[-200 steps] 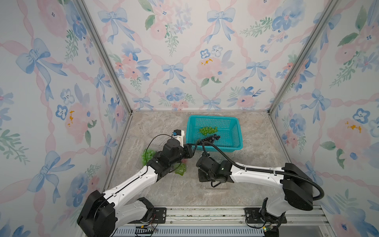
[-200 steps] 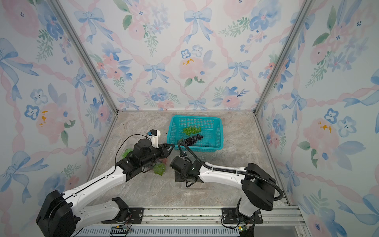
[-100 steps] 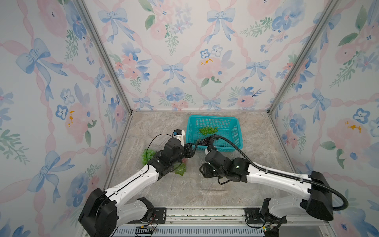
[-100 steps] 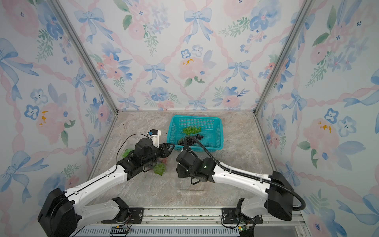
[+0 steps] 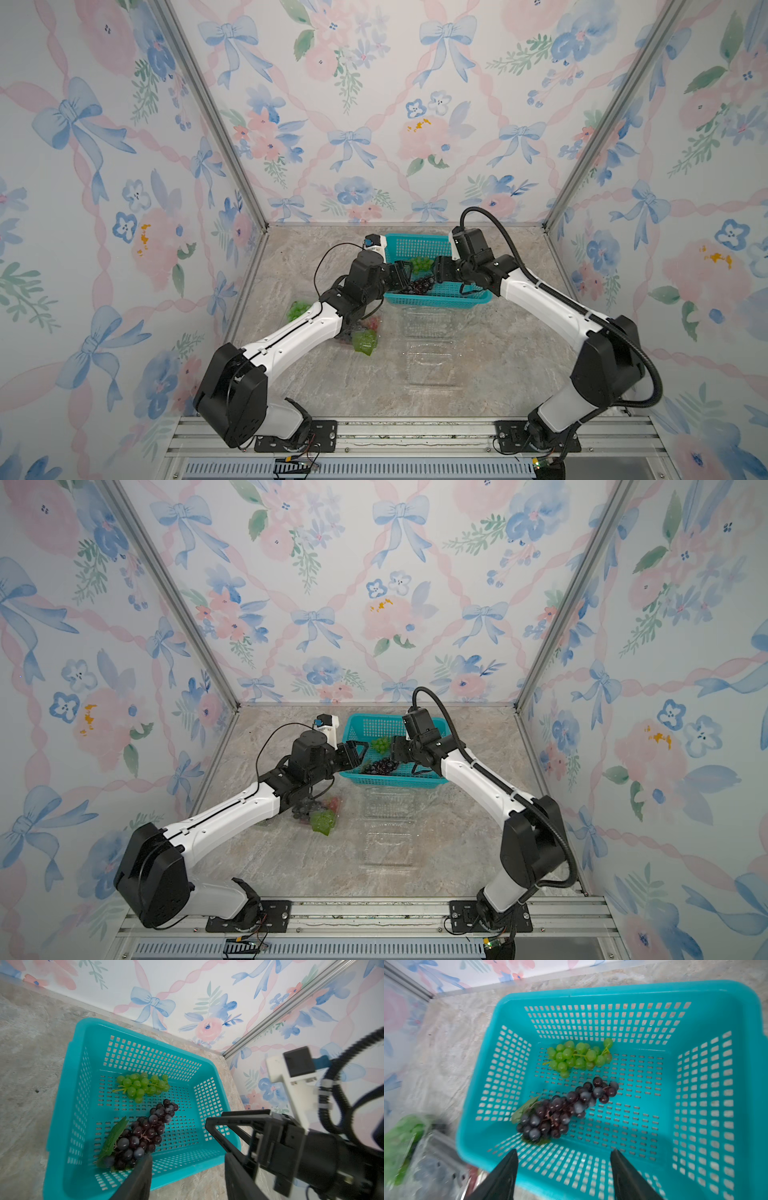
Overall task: Pack grapes into containers
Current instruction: Pick up the grape from the basket.
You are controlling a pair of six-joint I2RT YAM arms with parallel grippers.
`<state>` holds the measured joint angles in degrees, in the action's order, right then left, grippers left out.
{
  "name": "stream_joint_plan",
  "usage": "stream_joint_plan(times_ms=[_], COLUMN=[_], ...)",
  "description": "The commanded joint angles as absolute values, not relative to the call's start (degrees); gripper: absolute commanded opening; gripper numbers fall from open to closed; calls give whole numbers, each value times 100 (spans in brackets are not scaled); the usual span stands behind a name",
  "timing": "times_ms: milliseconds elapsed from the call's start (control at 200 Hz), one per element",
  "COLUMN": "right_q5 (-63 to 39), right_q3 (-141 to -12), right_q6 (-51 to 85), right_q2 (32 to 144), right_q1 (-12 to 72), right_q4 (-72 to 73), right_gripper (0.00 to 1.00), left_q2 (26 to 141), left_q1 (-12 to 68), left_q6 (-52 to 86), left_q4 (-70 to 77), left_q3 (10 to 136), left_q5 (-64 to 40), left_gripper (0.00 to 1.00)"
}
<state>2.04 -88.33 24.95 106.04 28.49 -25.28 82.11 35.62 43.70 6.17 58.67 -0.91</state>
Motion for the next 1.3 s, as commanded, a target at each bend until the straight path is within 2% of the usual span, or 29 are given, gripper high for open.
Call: stream_joint_plan(times_ms=[0,90,150,225,895,1065,1135,1245,1295], right_q5=[-75,-193,-289,-381,-489,-581,-613,-682,-766], right_q3=[-9376,-9856,-10002,-10093,-11743,-11809,-11804,-11739,-11688], right_q6=[2147,2018,1933,1920,1853,1903,1898,1970,2020], right_q2=[11330,11953,12248,12558,14333,14422,14412,14369,14349], right_q1=[2608,2497,2469,2434,2219,2227,2239,2263,2266], right_q4=[-2319,-2357,-2179,-1912,-2158,-2237,-2298,-2348,-2348], right_gripper=[70,72,82,84,86,79,69,47,42], left_q2=[8504,8684,8761,8806,9200,9233,9236,9206,9192], left_q1=[3460,3372,3316,3268,2843,2752,2717,2686,2669], left_q6=[4260,4245,4216,4181,4192,4215,4226,4230,4230], left_q4=[590,593,592,592,589,597,596,600,598], left_q3=[6118,6246,6296,6289,6408,6375,6359,6322,6307], left_q5=[-216,-406,-501,-535,-1024,-1063,-1088,-1112,-1126], left_gripper=[58,58,58,58,57,57,56,56,56])
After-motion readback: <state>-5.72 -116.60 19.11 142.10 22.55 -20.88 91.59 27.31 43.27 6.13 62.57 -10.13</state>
